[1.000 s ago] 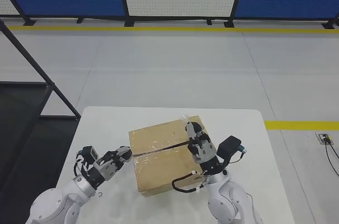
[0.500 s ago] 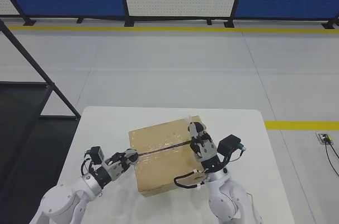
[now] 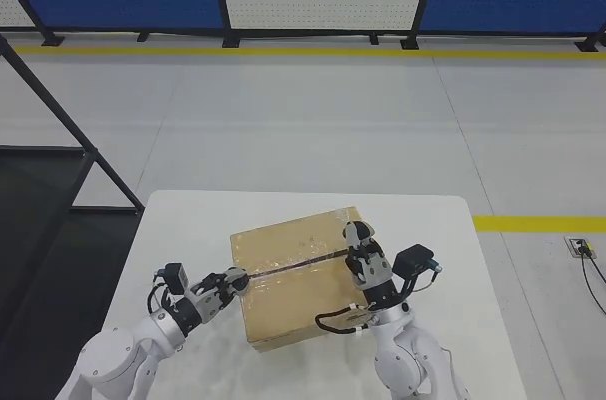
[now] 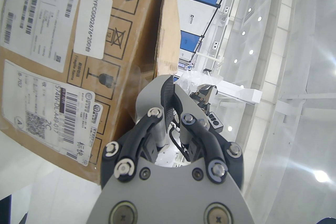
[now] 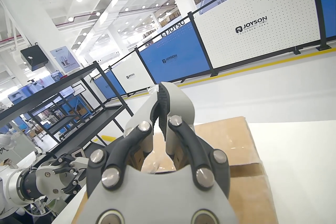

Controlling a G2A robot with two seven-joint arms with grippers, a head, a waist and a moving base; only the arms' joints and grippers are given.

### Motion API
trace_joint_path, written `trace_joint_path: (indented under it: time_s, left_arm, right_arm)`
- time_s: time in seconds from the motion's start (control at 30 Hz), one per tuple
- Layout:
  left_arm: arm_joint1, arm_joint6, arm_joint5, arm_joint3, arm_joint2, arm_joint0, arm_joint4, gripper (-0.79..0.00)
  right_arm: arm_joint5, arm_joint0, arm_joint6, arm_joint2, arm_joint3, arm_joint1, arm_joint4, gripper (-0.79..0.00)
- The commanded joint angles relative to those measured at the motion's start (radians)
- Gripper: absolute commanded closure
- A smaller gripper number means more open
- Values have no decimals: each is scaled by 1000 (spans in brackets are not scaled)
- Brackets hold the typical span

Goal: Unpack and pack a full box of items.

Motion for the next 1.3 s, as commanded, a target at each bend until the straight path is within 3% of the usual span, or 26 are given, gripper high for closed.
trace_joint_path:
  time_s: [0.0,1.27]
  left_arm:
    - [0,1,1,6,3,-3,1,0]
    - [1,-6,8,49,27,-18,13,0]
  right_arm:
    - [-3,-5,-6,3,3,1,-1,0]
    - [63,-58,8,34,31,9,58,0]
